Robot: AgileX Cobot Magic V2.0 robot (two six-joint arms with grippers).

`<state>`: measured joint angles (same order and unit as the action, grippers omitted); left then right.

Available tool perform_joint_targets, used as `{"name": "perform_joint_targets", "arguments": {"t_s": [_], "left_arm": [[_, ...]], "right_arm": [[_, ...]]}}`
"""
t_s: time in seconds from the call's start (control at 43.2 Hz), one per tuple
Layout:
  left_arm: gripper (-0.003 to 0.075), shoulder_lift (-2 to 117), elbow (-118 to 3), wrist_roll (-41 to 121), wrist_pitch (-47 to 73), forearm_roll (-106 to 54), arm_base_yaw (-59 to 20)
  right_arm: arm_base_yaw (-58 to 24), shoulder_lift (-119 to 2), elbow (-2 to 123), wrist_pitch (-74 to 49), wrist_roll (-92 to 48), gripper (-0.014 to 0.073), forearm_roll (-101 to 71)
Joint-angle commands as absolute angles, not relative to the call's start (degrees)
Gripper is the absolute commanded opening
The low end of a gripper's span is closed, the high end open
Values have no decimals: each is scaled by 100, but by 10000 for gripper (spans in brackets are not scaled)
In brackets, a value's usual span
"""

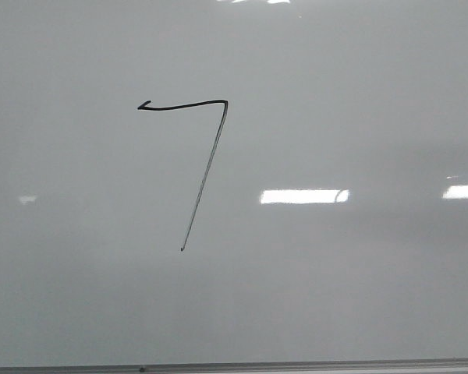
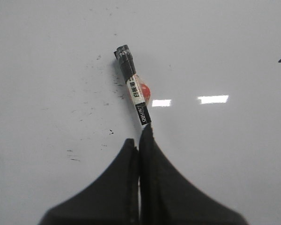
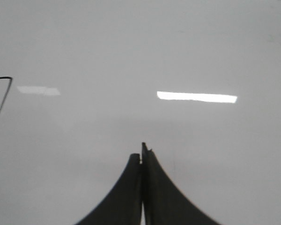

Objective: Write number 7 on whiteboard

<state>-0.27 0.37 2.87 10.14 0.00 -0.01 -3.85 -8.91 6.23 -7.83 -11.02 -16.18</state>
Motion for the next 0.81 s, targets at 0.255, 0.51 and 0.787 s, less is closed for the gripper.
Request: {"name": "perform_joint_targets", "arguments": {"t_s": [0.255,0.51,0.787], "left_arm": [[-20,-123,60,289,481,0,8],[-20,-113,60,289,472,0,8],[-20,-113,60,289,472,0,8]], "right_arm": [[-85,-107,-142,-130,315,-70,-263],[-85,173,-129,-257,60,-70,-262],[-85,167,-129,-257,60,-70,-262]]}}
